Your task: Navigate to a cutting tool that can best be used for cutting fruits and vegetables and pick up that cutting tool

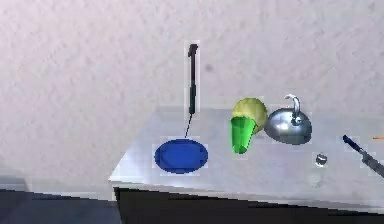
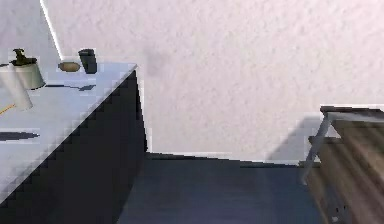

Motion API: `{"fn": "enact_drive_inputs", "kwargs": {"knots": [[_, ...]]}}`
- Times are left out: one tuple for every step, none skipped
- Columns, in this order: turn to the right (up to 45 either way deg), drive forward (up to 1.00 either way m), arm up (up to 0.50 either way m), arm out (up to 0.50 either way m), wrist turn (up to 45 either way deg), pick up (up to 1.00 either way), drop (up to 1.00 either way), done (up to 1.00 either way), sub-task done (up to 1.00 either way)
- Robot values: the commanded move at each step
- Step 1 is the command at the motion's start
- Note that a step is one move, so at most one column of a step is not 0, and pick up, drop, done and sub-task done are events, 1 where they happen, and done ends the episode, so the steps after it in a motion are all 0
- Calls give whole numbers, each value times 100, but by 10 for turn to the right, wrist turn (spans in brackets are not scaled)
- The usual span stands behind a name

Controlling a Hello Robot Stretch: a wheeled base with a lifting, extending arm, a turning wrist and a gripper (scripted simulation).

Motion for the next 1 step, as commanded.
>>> {"fn": "enact_drive_inputs", "kwargs": {"knots": [[450,0,0,0,0,0,0,0,0]]}}
